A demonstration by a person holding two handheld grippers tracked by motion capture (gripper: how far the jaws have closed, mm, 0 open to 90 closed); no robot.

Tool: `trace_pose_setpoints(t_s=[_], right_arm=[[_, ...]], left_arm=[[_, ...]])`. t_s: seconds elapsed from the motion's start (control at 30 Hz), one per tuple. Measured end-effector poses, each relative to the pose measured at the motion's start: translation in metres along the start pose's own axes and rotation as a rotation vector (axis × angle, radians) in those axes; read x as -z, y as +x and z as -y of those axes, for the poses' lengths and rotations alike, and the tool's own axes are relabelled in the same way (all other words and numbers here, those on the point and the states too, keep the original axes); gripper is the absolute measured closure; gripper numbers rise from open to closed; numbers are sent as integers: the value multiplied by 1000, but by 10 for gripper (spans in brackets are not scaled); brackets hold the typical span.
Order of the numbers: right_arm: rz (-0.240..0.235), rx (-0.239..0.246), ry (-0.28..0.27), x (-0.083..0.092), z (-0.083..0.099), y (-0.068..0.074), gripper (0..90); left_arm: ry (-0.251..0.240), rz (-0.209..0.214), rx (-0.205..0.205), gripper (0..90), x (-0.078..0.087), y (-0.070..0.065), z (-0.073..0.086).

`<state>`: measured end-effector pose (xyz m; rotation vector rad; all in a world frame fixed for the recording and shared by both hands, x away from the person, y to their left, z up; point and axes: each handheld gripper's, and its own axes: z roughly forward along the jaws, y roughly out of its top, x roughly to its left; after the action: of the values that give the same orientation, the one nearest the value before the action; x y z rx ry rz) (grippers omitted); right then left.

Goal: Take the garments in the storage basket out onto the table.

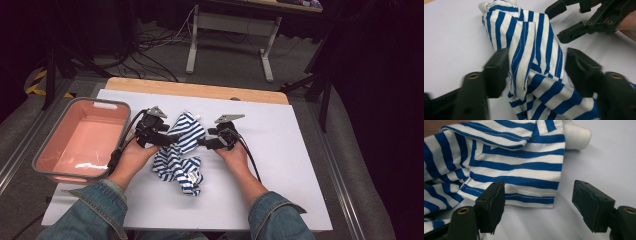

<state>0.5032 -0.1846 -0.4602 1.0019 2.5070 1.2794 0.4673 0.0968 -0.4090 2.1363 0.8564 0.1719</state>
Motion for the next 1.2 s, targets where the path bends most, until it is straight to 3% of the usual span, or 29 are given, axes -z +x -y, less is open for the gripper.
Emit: trace_pose_setpoints(t_s=[0.1,0.17,0.2,0.23,0.27,0.37,0.57,0.7,0.83,1.03,1.2], right_arm=[[-19,-12,22,-4,0,-2,360],[-38,-14,35,-5,0,-2,520],[-38,-14,35,-5,0,-2,520],[-38,-8,38,-4,0,-1,649],[-38,-6,41,-3,0,0,713],[-40,12,37,2,-3,3,844],[-23,42,3,16,-8,8,857],[-4,45,-32,34,-10,7,859],[25,40,-60,58,-10,0,862],[60,26,-73,83,-7,-12,862],[101,6,-87,107,-1,-26,862]], left_arm=[[4,-3,22,538,-1,3,4],[21,-2,26,617,-2,6,7],[21,-2,26,656,-2,6,7],[26,-4,26,694,-1,6,7],[25,-1,29,742,-1,7,7],[24,-5,26,842,0,7,7],[10,-30,9,864,4,5,6],[-49,-32,17,864,10,4,4],[-115,-24,49,865,16,6,2],[-140,-49,73,867,20,10,2],[-155,-97,90,867,26,16,5]])
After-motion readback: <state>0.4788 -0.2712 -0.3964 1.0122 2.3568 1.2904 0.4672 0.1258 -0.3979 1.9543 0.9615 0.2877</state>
